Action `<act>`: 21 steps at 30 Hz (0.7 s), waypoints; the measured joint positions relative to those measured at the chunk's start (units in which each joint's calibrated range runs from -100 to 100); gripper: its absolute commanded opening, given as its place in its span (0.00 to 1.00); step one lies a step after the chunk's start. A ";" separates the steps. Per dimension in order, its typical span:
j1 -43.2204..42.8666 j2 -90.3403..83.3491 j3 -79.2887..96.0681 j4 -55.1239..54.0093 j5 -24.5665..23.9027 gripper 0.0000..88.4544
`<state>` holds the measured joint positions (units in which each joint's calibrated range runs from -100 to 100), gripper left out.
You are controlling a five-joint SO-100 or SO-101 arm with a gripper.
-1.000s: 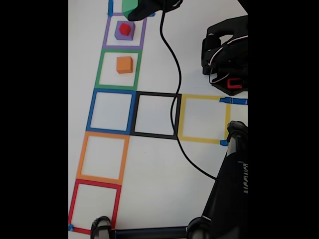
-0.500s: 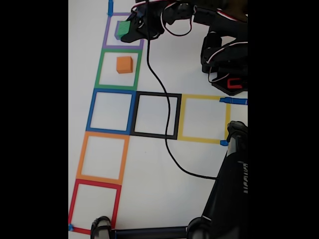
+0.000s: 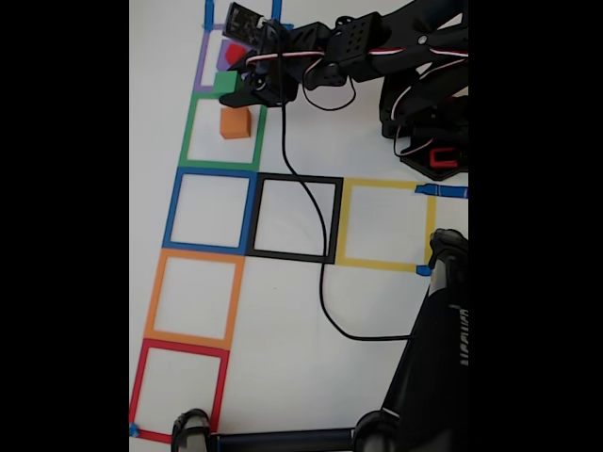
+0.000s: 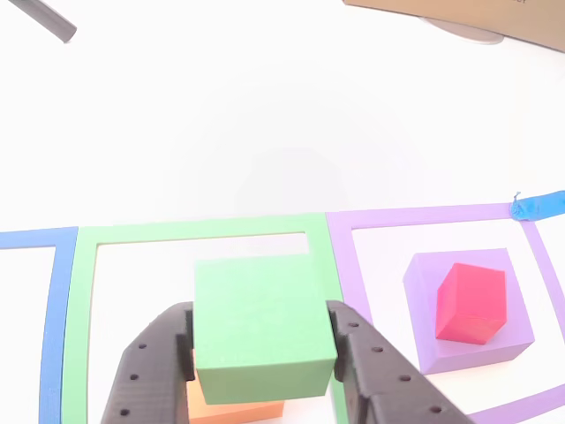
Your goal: Tower of hanoi
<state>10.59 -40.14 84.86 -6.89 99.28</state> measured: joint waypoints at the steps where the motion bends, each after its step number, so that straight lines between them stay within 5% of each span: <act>1: -0.35 1.18 0.62 -1.93 0.00 0.08; 21: -2.57 23.55 1.95 -25.55 0.00 0.08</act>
<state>8.02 -16.59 86.81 -32.45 99.28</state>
